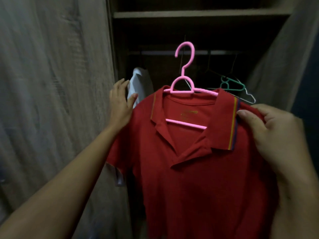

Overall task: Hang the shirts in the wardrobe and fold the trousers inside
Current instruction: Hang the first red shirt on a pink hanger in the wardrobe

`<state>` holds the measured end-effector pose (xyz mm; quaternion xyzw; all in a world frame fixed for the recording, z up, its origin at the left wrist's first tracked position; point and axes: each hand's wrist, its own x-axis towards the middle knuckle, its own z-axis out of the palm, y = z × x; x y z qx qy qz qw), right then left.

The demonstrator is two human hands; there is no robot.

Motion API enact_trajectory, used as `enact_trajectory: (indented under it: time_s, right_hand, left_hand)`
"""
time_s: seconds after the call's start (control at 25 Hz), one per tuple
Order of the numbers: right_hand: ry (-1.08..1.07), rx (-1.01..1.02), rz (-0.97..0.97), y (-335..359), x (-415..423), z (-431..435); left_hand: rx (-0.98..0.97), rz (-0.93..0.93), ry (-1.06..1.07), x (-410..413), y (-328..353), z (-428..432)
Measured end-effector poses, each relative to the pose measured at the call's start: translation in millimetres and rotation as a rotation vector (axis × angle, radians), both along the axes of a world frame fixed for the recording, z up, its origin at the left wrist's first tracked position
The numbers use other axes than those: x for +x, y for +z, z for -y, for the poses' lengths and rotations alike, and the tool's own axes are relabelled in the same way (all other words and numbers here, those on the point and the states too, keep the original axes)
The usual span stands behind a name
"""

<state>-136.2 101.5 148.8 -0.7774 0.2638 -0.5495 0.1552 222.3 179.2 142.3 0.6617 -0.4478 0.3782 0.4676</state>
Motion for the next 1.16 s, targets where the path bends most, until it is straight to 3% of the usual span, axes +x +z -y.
enact_trajectory:
  time_s: [0.24,0.52,1.16]
  right_hand:
    - [-0.178,-0.032,-0.1,11,39,-10]
    - [-0.347,0.032,-0.161,17,107,-14]
    - [-0.259,-0.075,-0.183,88,307,67]
  left_hand:
    - [-0.059,-0.045,0.067,-2,6,1]
    - [0.054,-0.045,0.118,28,0,-10]
    - [0.1,0.074,0.392,56,-21,3]
